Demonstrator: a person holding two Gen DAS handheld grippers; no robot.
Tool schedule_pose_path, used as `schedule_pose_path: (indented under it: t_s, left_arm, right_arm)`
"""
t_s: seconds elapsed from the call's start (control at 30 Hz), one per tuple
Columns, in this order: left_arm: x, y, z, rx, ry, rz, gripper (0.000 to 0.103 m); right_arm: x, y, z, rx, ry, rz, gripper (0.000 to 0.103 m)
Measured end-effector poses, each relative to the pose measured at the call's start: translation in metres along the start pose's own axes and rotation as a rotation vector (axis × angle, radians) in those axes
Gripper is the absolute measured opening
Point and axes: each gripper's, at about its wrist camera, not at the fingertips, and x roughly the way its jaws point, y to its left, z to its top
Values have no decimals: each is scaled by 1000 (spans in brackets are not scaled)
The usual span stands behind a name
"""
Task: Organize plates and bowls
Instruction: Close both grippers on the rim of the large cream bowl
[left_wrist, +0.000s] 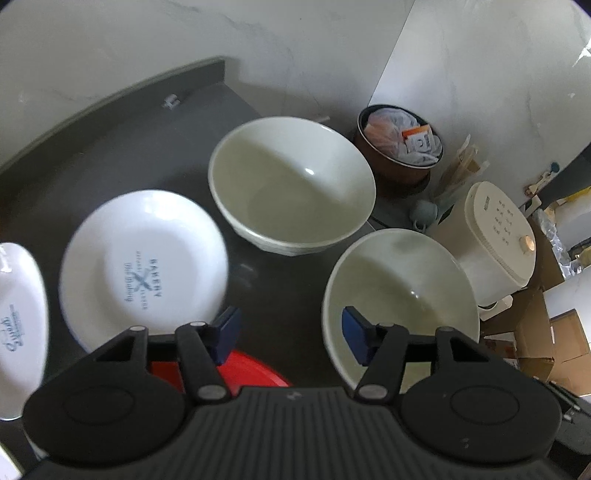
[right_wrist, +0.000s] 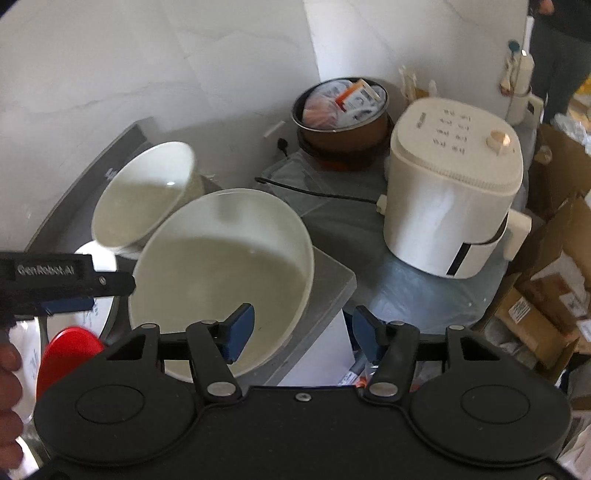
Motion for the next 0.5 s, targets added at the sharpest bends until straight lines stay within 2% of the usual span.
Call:
schedule_pose_path:
  t_s: [0.13, 0.23, 0.33, 0.5]
  left_arm:
    - [20, -9, 4, -5, 35, 25, 58]
    - [34, -13, 5, -9, 66, 52, 51]
    - [44, -16, 6, -7, 86, 79, 44]
    - [57, -18, 7, -17, 128, 86, 32]
  right_arm:
    - [15, -7, 3, 20, 11, -3, 57]
    - [26, -12, 4, 54, 34, 6, 48]
    - [35, -12, 4, 64, 45, 25, 43]
    - [46, -8, 4, 72, 66, 34, 32]
